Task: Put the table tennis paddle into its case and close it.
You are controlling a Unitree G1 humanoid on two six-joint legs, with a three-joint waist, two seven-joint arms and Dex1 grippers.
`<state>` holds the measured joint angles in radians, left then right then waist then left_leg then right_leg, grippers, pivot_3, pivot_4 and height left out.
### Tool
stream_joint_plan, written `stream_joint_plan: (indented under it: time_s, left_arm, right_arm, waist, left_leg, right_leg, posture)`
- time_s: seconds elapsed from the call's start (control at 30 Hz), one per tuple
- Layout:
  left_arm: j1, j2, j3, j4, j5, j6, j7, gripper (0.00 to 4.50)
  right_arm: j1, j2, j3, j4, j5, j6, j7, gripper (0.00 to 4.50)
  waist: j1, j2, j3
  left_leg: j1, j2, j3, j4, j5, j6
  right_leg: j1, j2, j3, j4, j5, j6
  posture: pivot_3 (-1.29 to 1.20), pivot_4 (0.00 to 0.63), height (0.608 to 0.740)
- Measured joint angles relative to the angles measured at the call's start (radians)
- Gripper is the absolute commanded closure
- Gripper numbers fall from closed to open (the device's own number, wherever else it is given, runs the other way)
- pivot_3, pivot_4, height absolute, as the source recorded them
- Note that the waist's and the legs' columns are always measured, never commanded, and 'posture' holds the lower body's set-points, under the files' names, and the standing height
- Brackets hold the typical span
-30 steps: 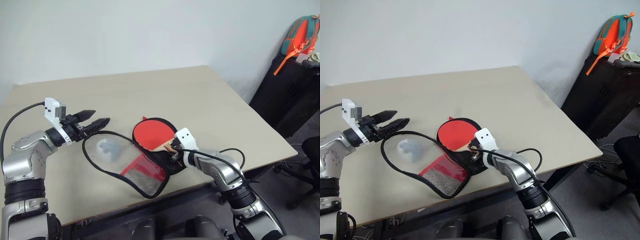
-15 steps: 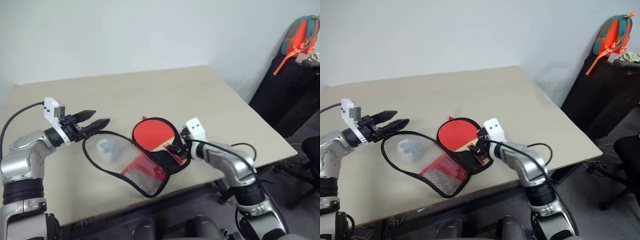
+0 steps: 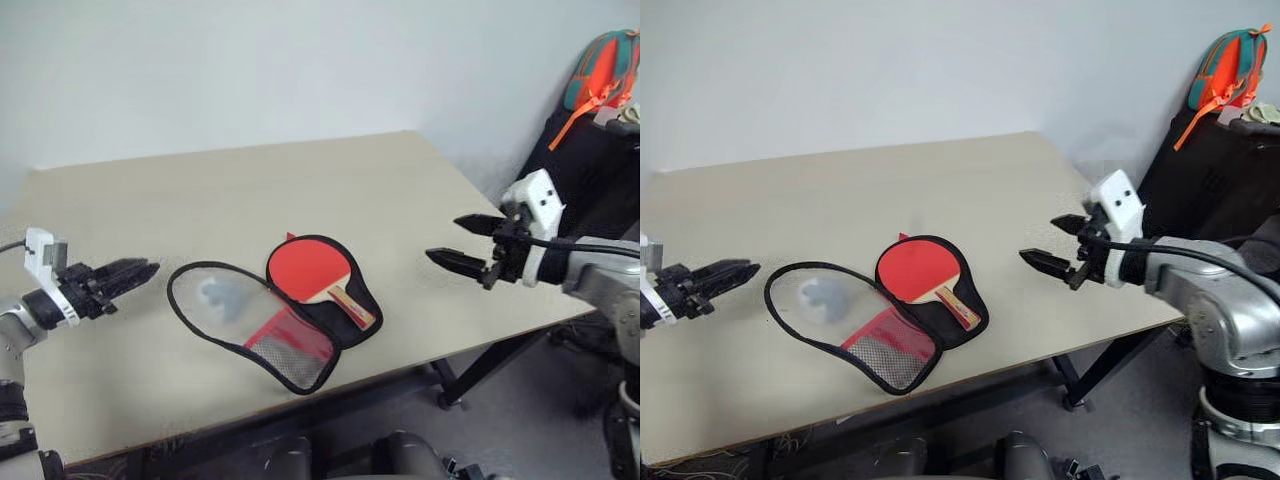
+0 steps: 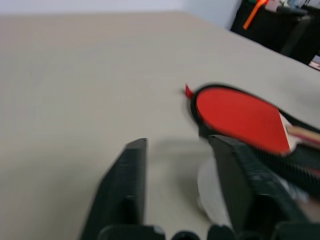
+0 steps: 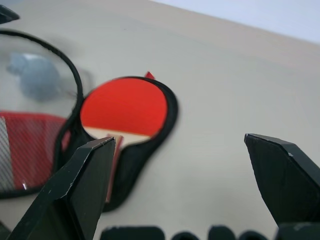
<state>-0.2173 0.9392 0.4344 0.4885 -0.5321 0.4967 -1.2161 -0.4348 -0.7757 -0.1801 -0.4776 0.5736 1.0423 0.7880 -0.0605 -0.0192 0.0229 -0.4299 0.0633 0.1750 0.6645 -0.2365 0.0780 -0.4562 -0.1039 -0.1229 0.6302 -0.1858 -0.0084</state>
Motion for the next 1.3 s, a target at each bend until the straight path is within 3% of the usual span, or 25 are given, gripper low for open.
stream_joint_plan:
  time_s: [0.07,0.1,0.23,0.37,0.5,0.6,0.7,0.9,1.0,1.13,1.3]
  left_arm:
    - [0.021,0.0,-0.001,-0.054,-0.015,0.038,-0.018,4.36]
    - [0.031,0.003,-0.003,-0.1,-0.029,0.063,-0.03,4.44]
    - [0.053,0.005,-0.014,-0.293,-0.091,0.163,-0.037,4.44]
    - [0.063,0.001,-0.049,-0.534,-0.247,0.335,-0.066,4.44]
    - [-0.015,-0.088,-0.15,-0.644,-0.283,0.387,0.02,4.44]
    - [-0.072,-0.169,-0.219,-0.642,-0.257,0.36,0.077,4.44]
    - [-0.098,-0.171,-0.224,-0.641,-0.274,0.361,0.08,4.44]
    - [-0.139,0.018,-0.074,-0.489,-0.321,0.384,0.005,4.44]
    - [-0.067,0.091,-0.014,-0.364,-0.307,0.387,-0.048,4.44]
    - [0.071,0.1,0.014,-0.263,-0.267,0.382,-0.07,4.44]
    - [0.268,-0.006,0.05,-0.321,-0.253,0.357,-0.017,4.44]
  right_arm:
    - [0.012,-0.037,0.004,0.02,0.003,-0.021,0.032,0.0]
    - [0.011,-0.058,0.008,0.038,0.003,-0.033,0.051,0.0]
    - [-0.018,-0.085,0.028,0.077,0.003,-0.067,0.085,0.0]
    - [-0.035,-0.086,0.053,0.098,0.001,-0.087,0.087,0.0]
    - [-0.04,-0.079,0.087,0.113,-0.006,-0.098,0.079,0.0]
    - [-0.07,-0.066,0.089,0.114,-0.005,-0.098,0.056,0.0]
    - [-0.067,-0.064,0.088,0.111,0.005,-0.093,0.04,0.0]
    - [-0.014,-0.054,0.086,0.086,0.025,-0.071,0.009,0.0]
    - [-0.01,-0.05,0.084,0.073,0.037,-0.065,-0.001,0.0]
    - [-0.009,-0.044,0.083,0.072,0.052,-0.063,-0.005,0.0]
    - [-0.011,-0.04,0.085,0.073,0.055,-0.062,-0.013,0.0]
  waist:
    - [0.01,0.0,0.0]
    - [0.014,0.0,0.001]
    - [0.017,0.001,0.001]
    - [0.014,0.002,0.001]
    - [0.016,0.005,0.001]
    - [0.015,0.006,0.001]
    - [0.014,0.005,0.001]
    - [0.012,0.007,0.002]
    - [0.013,0.009,0.003]
    - [0.017,0.008,0.003]
    - [0.015,0.008,0.003]
  left_leg:
    - [0.0,0.001,0.0,0.002,-0.001,0.001]
    - [0.0,0.0,0.0,0.003,-0.001,0.001]
    - [0.0,0.0,0.0,0.003,-0.002,0.002]
    - [0.0,0.0,0.001,0.003,-0.002,0.002]
    - [0.0,-0.001,0.001,0.005,-0.002,0.002]
    - [0.001,-0.001,0.001,0.006,-0.002,0.002]
    - [0.001,0.0,0.001,0.006,-0.002,0.002]
    - [0.001,0.001,0.001,0.006,-0.003,0.002]
    - [0.001,0.001,0.001,0.006,-0.003,0.002]
    - [0.0,0.001,0.0,0.006,-0.004,0.003]
    - [0.0,0.0,0.002,0.005,-0.005,0.004]
  right_leg:
    - [0.0,0.0,0.0,0.0,0.0,0.0]
    - [0.0,-0.001,0.0,0.0,0.0,0.0]
    - [0.0,-0.004,0.0,0.0,0.0,0.0]
    - [0.0,-0.003,0.0,0.0,0.0,0.0]
    - [0.005,-0.002,0.0,0.001,0.0,0.0]
    - [0.006,0.0,0.0,0.001,0.0,0.0]
    - [0.006,0.001,-0.001,0.001,0.0,0.0]
    - [0.005,0.001,0.0,0.001,0.0,0.0]
    - [0.003,0.0,0.0,0.001,0.0,0.0]
    - [0.002,-0.002,-0.001,0.0,0.0,0.0]
    - [0.001,-0.006,-0.001,-0.001,0.0,0.0]
  posture:
    - [0.0,0.0,0.715]
    - [0.0,0.0,0.715]
    - [0.0,0.0,0.715]
    - [0.0,0.0,0.715]
    - [0.0,0.0,0.715]
    - [0.0,0.0,0.715]
    - [0.0,0.0,0.715]
    - [0.0,0.0,0.715]
    - [0.0,0.0,0.715]
    - [0.0,0.0,0.715]
    - [0.0,0.0,0.715]
